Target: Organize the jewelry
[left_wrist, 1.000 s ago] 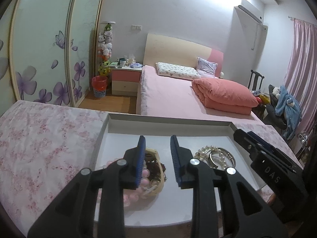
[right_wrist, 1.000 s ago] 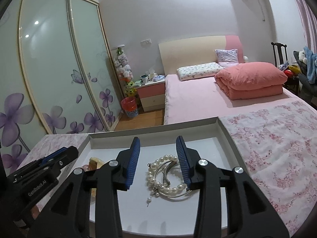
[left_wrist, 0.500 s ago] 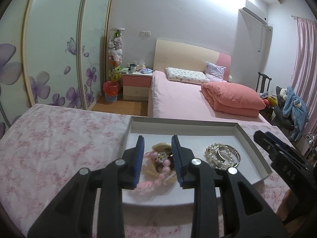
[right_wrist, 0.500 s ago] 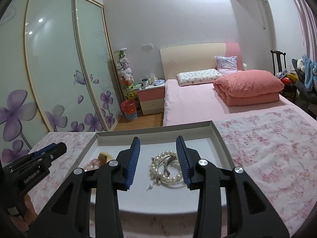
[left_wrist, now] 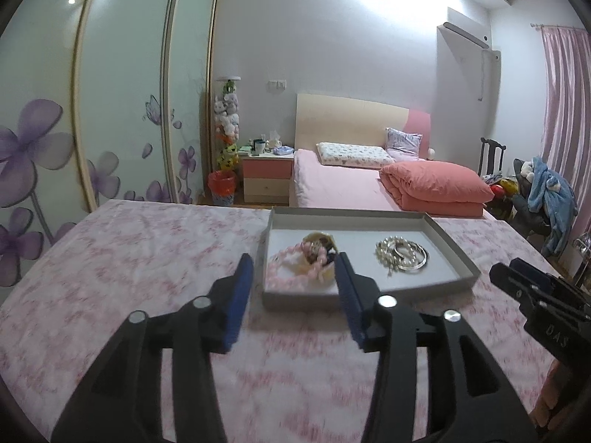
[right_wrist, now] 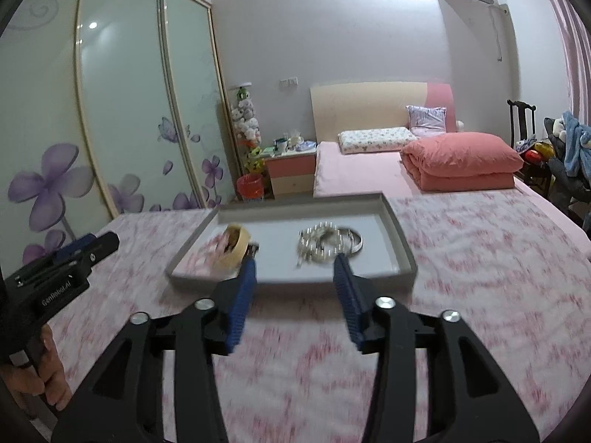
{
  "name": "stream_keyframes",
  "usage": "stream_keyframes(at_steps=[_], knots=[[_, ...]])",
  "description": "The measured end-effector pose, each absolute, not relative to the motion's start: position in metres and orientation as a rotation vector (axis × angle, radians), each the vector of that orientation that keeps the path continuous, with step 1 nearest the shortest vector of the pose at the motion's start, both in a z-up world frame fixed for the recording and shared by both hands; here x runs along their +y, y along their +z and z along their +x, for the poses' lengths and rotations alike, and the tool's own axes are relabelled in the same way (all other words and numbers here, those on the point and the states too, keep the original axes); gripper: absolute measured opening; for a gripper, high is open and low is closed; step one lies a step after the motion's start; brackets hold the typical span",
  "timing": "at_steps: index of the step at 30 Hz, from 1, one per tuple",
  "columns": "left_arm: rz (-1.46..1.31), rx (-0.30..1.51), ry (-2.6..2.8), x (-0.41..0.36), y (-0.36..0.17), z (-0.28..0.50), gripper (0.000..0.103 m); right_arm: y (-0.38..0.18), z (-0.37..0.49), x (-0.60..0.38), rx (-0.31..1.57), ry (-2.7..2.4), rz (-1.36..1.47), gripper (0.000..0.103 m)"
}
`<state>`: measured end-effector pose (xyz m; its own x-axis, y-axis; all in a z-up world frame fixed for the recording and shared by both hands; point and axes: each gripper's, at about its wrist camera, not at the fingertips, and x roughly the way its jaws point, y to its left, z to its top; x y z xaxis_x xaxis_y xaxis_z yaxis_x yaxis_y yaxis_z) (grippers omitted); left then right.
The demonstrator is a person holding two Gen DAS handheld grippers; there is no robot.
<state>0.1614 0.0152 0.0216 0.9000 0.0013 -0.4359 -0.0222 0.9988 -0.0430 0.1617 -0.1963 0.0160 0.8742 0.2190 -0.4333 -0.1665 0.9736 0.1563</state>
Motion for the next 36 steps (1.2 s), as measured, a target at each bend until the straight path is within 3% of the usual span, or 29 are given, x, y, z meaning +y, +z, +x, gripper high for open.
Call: stream_keyframes(at_steps=[6, 9, 11, 14, 36], knots=[[-0.035, 0.405, 0.041, 0.014, 0.019, 0.117, 0.074, 0.013, 0.127, -0.199, 0.448, 0.186, 0.091, 0.066], [-0.026, 0.376, 0.062, 0.013, 0.020, 0.102, 0.085, 0.014, 0.114, -0.199, 0.416, 0.170, 0.076, 0.082], [-0.027, 0.356, 0.073, 0.012, 0.022, 0.093, 0.090, 0.016, 0.104, -0.199, 0.383, 0.152, 0.065, 0.094], [-0.022, 0.330, 0.084, 0.009, 0.026, 0.082, 0.095, 0.020, 0.092, -0.201, 0.344, 0.131, 0.058, 0.100], [0.061, 0.310, 0.127, -0.004, 0.009, 0.059, 0.098, 0.004, 0.071, -0.209, 0.322, 0.115, 0.053, 0.101]])
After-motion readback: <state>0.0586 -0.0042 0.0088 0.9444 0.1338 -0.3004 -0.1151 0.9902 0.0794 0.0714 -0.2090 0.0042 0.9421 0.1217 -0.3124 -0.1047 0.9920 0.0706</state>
